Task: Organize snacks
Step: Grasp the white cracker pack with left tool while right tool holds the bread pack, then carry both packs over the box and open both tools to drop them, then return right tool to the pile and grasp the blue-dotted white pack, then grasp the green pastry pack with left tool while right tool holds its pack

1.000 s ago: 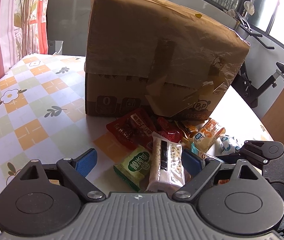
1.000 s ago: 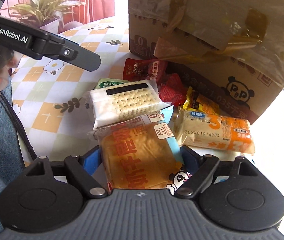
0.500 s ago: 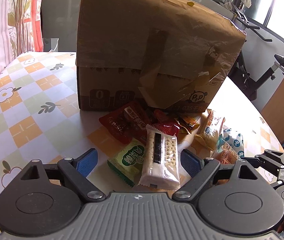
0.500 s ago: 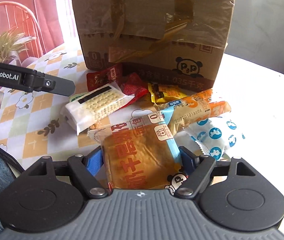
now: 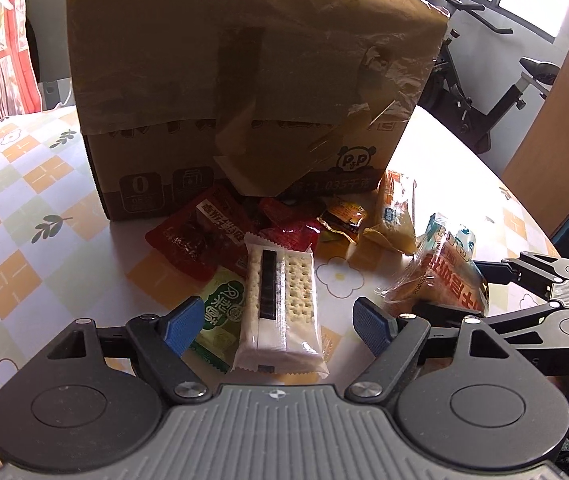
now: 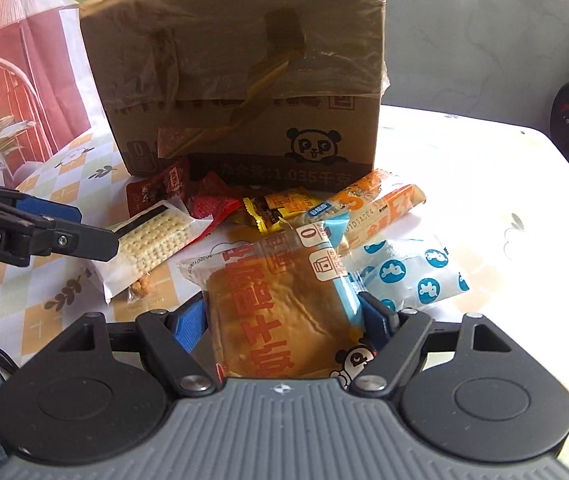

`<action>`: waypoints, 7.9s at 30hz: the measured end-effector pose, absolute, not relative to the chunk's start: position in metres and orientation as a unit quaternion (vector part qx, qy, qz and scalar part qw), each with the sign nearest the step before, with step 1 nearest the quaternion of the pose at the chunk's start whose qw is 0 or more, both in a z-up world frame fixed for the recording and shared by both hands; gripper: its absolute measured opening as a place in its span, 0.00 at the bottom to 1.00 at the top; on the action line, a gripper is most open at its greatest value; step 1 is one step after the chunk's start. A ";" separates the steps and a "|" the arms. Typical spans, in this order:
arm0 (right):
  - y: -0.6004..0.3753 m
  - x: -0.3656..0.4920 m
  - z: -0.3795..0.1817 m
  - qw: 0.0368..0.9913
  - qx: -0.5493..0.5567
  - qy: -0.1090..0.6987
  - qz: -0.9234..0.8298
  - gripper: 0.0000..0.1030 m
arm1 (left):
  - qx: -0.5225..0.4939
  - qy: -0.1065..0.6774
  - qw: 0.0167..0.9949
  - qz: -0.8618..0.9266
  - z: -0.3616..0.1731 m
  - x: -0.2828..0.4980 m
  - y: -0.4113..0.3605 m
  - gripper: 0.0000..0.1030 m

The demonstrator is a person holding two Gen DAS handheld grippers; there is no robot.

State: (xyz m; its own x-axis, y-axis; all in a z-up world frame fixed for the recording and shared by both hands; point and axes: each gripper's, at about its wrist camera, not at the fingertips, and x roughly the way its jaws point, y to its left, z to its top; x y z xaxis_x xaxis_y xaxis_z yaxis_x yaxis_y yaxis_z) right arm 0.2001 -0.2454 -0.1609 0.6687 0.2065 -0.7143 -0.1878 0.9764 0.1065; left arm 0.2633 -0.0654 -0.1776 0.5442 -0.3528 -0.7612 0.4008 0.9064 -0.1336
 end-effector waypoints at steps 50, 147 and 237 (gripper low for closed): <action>-0.230 0.211 -0.127 0.913 0.058 0.372 0.156 0.75 | 0.031 0.334 0.917 -0.218 -0.164 0.252 -0.051 0.47; -0.316 0.254 -0.173 0.901 0.132 0.412 -0.040 0.78 | -0.065 0.330 0.937 -0.090 -0.148 0.254 -0.007 0.74; -0.230 0.216 -0.192 0.915 0.013 0.340 0.215 0.53 | 0.073 0.399 0.888 -0.218 -0.213 0.280 -0.054 0.65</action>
